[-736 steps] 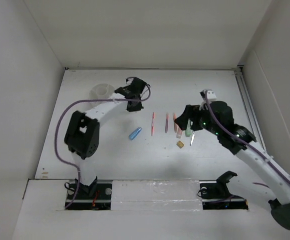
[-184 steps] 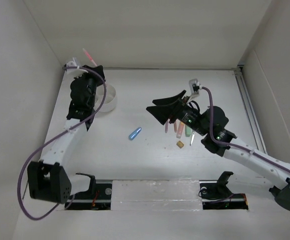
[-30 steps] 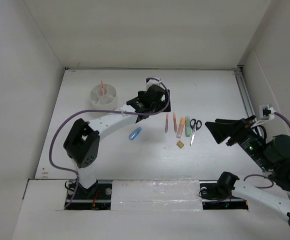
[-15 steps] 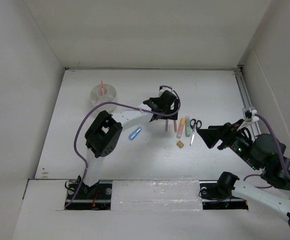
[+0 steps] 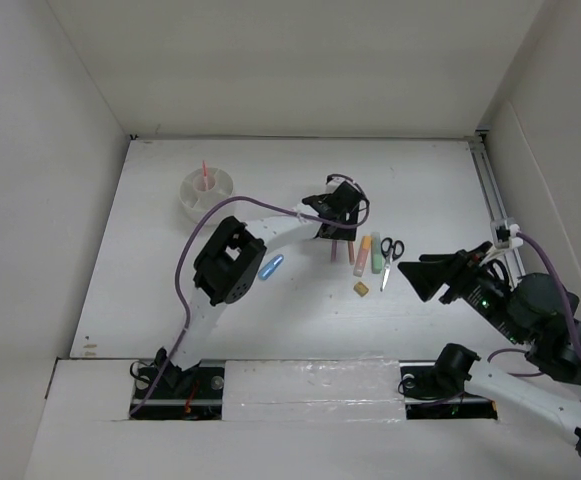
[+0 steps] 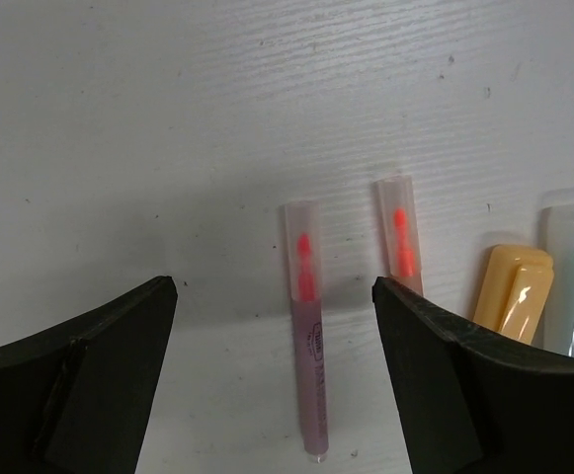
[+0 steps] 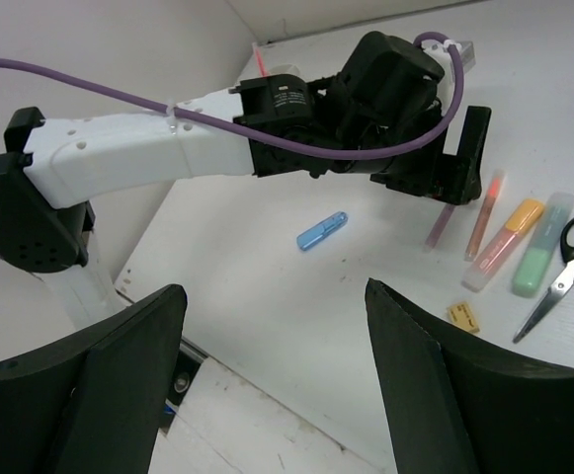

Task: Sort the stationery into containers
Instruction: Pick up the pen from the center of the board.

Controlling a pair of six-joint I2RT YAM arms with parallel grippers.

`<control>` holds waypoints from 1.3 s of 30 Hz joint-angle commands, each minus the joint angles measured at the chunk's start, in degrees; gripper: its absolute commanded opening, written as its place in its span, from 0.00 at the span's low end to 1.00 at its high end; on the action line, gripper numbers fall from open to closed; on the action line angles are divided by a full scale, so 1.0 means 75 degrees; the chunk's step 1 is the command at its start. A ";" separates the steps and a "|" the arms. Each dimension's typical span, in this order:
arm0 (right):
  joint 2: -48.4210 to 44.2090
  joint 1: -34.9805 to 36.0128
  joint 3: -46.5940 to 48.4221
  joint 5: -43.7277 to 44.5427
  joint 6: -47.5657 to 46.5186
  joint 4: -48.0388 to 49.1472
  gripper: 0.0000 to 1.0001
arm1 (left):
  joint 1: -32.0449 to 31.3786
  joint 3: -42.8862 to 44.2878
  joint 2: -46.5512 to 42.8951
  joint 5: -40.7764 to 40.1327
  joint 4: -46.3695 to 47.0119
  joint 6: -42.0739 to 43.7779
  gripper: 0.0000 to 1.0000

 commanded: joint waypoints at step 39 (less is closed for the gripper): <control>-0.0507 0.0065 0.0035 -0.0220 -0.0195 0.0174 0.77 | 0.0429 0.0690 -0.0190 0.0641 -0.1190 0.0756 0.00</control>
